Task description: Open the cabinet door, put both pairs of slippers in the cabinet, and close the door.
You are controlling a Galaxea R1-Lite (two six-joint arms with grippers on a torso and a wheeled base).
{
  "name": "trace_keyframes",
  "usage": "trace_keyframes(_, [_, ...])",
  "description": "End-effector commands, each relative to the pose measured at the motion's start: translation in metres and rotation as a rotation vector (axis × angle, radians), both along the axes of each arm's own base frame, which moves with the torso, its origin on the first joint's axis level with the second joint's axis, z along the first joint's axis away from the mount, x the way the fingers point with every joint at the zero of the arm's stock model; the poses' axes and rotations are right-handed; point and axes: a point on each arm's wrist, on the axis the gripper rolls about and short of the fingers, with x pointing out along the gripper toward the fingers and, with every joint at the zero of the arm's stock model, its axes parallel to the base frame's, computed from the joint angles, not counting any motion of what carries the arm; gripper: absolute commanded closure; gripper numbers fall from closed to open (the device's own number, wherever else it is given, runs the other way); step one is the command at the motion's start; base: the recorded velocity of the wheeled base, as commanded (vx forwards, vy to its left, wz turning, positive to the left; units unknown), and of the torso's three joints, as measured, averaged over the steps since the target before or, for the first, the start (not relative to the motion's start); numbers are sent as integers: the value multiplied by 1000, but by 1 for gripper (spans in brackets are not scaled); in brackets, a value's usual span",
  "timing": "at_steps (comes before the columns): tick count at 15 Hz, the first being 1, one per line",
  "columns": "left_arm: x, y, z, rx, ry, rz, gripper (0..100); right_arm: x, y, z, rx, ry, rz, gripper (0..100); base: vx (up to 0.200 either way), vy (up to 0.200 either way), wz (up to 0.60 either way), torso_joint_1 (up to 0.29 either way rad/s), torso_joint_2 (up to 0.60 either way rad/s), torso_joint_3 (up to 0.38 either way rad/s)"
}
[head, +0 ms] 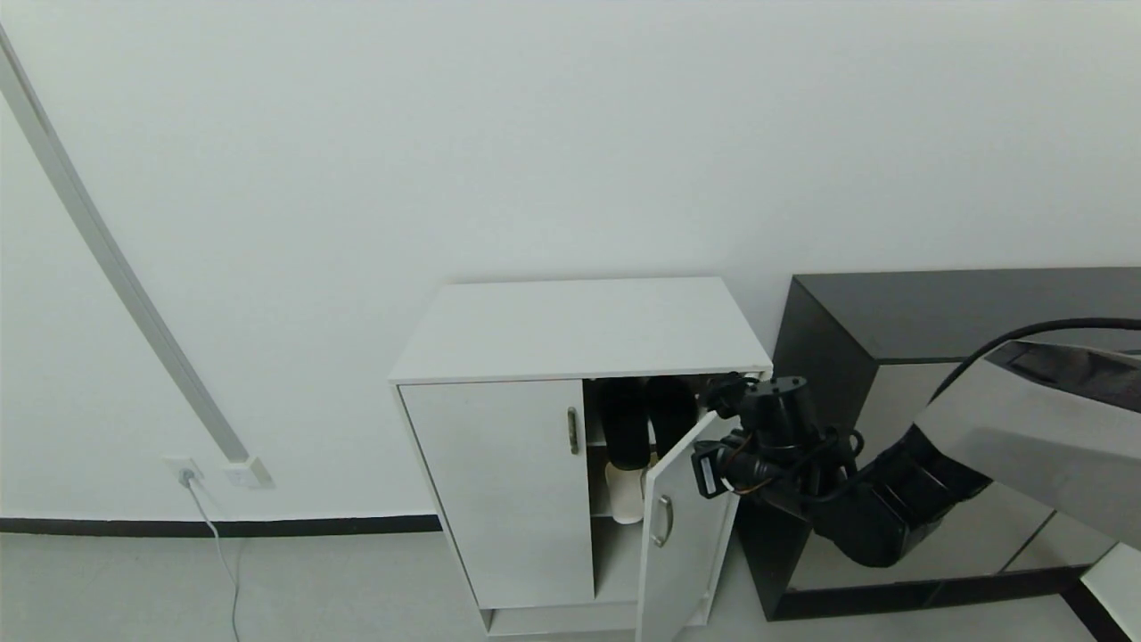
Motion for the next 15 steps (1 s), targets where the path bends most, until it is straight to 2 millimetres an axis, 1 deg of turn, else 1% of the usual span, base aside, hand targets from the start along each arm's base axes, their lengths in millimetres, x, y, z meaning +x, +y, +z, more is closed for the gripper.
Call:
trace_keyframes(1, [0,0,0,0,1,0,100,11,7,-20,-5,8,-1,100,0,0,0,0,0,0])
trace_keyframes(2, [0,0,0,0,1,0,100,21,12,-22,9,-17,-4,100,0,0,0,0,0,0])
trace_keyframes(7, [0,0,0,2,1,0,100,47,29,-30,51,-89,-11,100,0,0,0,0,0,0])
trace_keyframes(11, [0,0,0,2,1,0,100,68,28,-33,73,-126,-34,100,0,0,0,0,0,0])
trace_keyframes(13, [0,0,0,0,1,0,100,74,25,-36,75,-129,-49,100,0,0,0,0,0,0])
trace_keyframes(15, [0,0,0,2,1,-1,100,80,25,-35,104,-135,-64,100,0,0,0,0,0,0])
